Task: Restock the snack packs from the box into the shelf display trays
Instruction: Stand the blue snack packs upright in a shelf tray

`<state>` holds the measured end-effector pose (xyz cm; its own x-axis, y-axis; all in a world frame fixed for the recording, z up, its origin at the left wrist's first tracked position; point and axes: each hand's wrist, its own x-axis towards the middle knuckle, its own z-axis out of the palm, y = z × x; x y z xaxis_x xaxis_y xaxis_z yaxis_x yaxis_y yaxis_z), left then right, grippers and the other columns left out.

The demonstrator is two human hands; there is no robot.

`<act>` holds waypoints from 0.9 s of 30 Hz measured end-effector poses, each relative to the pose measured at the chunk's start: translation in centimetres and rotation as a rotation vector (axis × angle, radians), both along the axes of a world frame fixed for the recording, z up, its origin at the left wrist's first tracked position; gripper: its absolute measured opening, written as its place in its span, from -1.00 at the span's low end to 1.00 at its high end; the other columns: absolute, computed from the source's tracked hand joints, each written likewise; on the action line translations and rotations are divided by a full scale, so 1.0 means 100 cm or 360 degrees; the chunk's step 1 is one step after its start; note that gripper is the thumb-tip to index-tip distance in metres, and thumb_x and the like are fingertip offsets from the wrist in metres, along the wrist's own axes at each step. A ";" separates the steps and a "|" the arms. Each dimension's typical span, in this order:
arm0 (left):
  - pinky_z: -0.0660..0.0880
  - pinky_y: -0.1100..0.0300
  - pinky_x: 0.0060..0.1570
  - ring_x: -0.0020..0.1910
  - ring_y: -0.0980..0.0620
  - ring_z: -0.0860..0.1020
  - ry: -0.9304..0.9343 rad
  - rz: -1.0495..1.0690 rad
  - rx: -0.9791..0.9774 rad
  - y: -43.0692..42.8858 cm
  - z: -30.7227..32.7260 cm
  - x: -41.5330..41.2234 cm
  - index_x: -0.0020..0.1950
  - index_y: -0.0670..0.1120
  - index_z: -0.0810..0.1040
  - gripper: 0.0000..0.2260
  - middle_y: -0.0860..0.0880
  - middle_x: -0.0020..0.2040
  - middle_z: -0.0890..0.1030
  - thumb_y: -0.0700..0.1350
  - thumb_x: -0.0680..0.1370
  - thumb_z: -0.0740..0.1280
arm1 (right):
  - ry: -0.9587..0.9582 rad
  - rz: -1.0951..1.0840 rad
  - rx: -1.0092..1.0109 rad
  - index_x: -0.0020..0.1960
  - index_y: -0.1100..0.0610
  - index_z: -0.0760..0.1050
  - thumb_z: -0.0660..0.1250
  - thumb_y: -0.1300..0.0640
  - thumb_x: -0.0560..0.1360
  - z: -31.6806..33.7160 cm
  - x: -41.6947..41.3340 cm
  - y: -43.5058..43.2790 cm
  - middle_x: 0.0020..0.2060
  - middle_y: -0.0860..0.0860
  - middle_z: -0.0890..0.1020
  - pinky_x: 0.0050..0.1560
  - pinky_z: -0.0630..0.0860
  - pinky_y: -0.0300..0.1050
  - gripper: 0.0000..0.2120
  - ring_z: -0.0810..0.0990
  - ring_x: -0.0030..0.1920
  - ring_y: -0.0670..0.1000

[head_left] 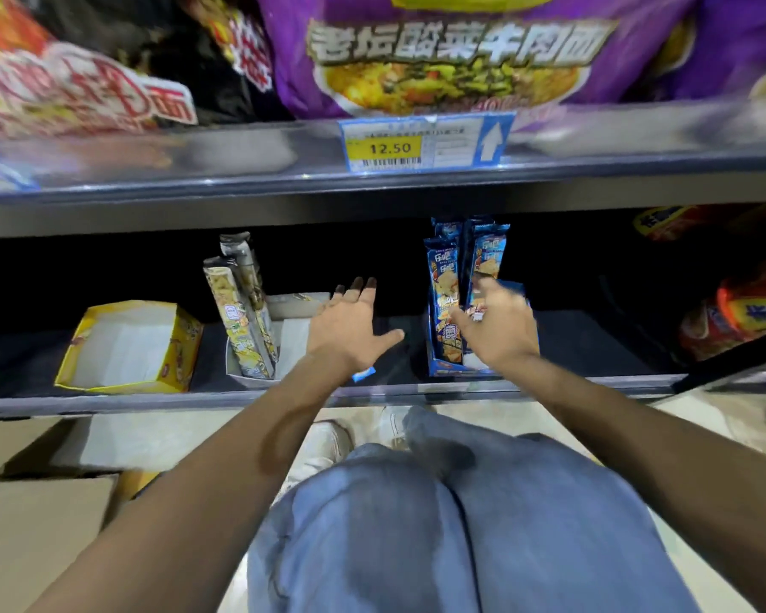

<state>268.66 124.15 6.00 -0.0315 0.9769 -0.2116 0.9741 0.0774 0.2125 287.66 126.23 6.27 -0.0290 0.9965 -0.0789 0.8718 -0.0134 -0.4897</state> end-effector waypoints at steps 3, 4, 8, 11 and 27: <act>0.32 -0.01 0.36 0.45 -0.12 0.27 0.0019 0.0037 0.0033 -0.016 0.032 -0.017 0.53 -0.09 0.08 -0.24 -0.12 0.49 0.26 0.24 0.48 0.28 | -0.0024 0.0207 -0.0153 0.39 0.11 0.29 0.29 -0.02 0.51 0.029 -0.011 -0.012 0.20 0.14 0.54 0.07 0.44 -0.04 -0.49 0.49 0.21 0.16; 0.32 0.00 0.35 0.44 -0.11 0.28 0.0046 0.0042 0.0063 -0.024 0.043 -0.023 0.53 -0.10 0.10 -0.25 -0.13 0.49 0.27 0.24 0.48 0.28 | -0.0055 0.0301 -0.0158 0.38 0.12 0.30 0.30 -0.03 0.51 0.039 -0.016 -0.016 0.23 0.14 0.51 0.08 0.42 -0.04 -0.50 0.47 0.23 0.16; 0.25 0.01 0.40 0.49 -0.09 0.20 0.0164 0.0145 0.0113 -0.063 0.089 -0.058 0.55 -0.08 0.03 -0.23 -0.10 0.54 0.16 0.25 0.49 0.25 | -0.0148 0.0677 -0.0053 0.50 0.14 0.13 0.32 -0.06 0.49 0.080 -0.051 -0.035 0.38 0.13 0.39 0.29 0.32 -0.05 -0.31 0.34 0.37 0.14; 0.21 -0.05 0.42 0.50 -0.10 0.17 0.0196 0.0315 0.0133 -0.101 0.119 -0.095 0.55 -0.08 0.00 -0.20 -0.09 0.54 0.14 0.26 0.49 0.27 | -0.0194 0.0971 0.0016 0.54 0.11 0.01 0.29 -0.09 0.51 0.111 -0.092 -0.055 0.46 0.08 0.28 0.35 0.27 -0.04 -0.25 0.26 0.43 0.13; 0.31 0.01 0.36 0.44 -0.08 0.28 0.0446 0.1617 0.0201 -0.466 0.232 -0.279 0.54 -0.07 0.08 -0.22 -0.08 0.50 0.26 0.28 0.47 0.28 | -0.0214 0.2162 0.0228 0.54 0.13 0.01 0.25 -0.09 0.53 0.219 -0.365 -0.258 0.43 0.11 0.34 0.25 0.37 -0.04 -0.28 0.36 0.38 0.12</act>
